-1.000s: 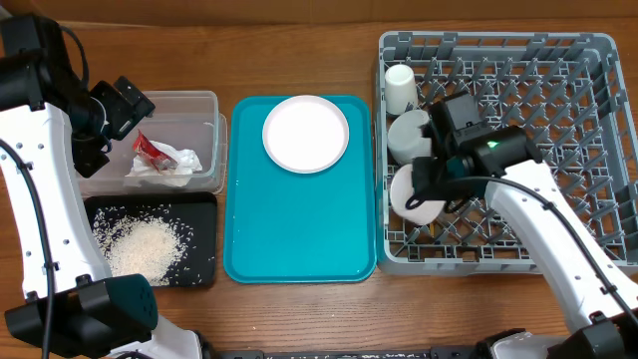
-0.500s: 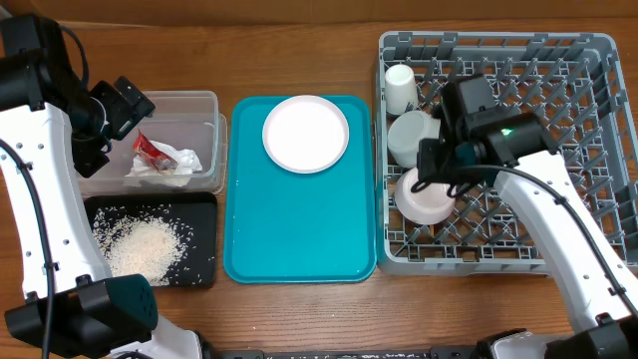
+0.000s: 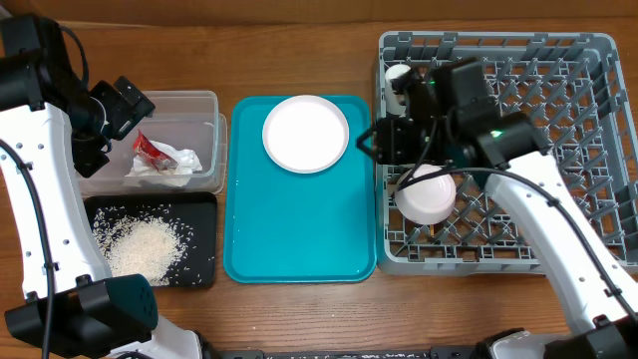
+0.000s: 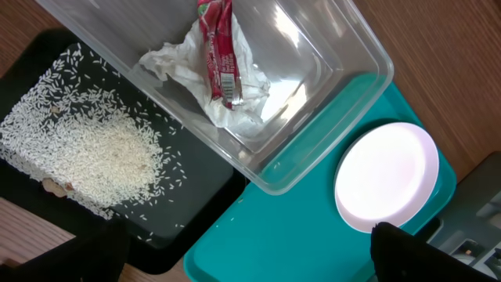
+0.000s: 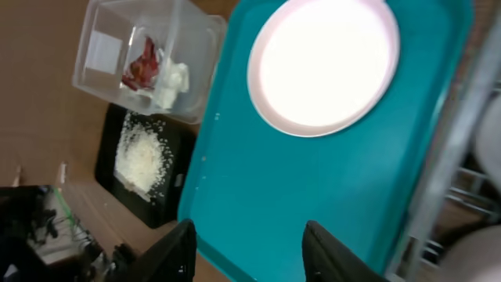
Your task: Sort waste into correct bins and load items into the dishwasher
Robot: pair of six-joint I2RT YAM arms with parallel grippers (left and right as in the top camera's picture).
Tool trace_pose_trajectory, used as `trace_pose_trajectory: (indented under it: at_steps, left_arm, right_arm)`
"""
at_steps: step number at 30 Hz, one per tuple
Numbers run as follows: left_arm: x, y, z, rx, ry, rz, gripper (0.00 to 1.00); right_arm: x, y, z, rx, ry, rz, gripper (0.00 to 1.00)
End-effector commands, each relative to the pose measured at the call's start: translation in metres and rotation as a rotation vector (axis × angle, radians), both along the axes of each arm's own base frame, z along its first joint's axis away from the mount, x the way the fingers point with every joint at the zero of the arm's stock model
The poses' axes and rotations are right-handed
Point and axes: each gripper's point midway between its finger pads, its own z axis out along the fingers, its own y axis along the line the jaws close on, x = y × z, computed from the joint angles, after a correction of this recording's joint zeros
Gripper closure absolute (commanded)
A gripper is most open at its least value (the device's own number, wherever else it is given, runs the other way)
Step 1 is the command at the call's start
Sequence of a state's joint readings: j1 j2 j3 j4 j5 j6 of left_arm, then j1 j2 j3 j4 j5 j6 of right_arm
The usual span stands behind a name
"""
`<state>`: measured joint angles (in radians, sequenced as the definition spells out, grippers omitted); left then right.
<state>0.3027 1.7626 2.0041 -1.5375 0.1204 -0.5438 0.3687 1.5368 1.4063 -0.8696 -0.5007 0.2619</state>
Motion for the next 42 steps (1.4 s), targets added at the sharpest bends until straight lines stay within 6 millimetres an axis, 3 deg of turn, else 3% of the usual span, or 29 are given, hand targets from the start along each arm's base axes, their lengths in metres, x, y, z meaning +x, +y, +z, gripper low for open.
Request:
trace_pose_trajectory:
  at_steps: [1, 4, 7, 14, 18, 23, 28, 34, 42]
  left_arm:
    - [-0.001, -0.001, 0.013, 0.017, -0.042, -0.014, 0.00]
    - [-0.001, -0.001, 0.013, 0.017, -0.042, -0.014, 0.00]
    - [-0.001, -0.001, 0.013, 0.016, -0.042, -0.014, 0.00]
    - [-0.001, -0.001, 0.013, 0.017, -0.042, -0.014, 0.00]
    - [-0.001, -0.001, 0.013, 0.017, -0.042, -0.014, 0.00]
    - [-0.001, -0.001, 0.013, 0.016, -0.042, -0.014, 0.00]
    - [-0.001, -0.001, 0.013, 0.016, -0.042, -0.014, 0.00]
    - [-0.001, -0.001, 0.013, 0.016, -0.042, -0.014, 0.00]
    - [-0.001, -0.001, 0.013, 0.016, -0.042, -0.014, 0.00]
  right_arm:
    - [0.005, 0.010, -0.008, -0.073, -0.031, -0.006, 0.58]
    - [0.011, 0.009, -0.024, -0.203, -0.072, -0.046, 0.58]
    - [0.023, 0.016, -0.027, -0.254, -0.143, -0.058, 0.58]
    - [0.055, 0.029, -0.003, -0.286, -0.204, -0.049, 0.58]
    - [0.079, 0.037, -0.007, -0.344, -0.203, -0.043, 0.58]
    - [0.116, 0.030, -0.046, -0.470, -0.221, -0.116, 0.59]
    - [0.137, 0.033, -0.087, -0.504, -0.211, -0.124, 0.62]
    - [0.151, 0.037, -0.126, -0.541, -0.210, -0.110, 0.64]
    - [0.159, 0.021, -0.171, -0.646, -0.175, -0.138, 0.65]
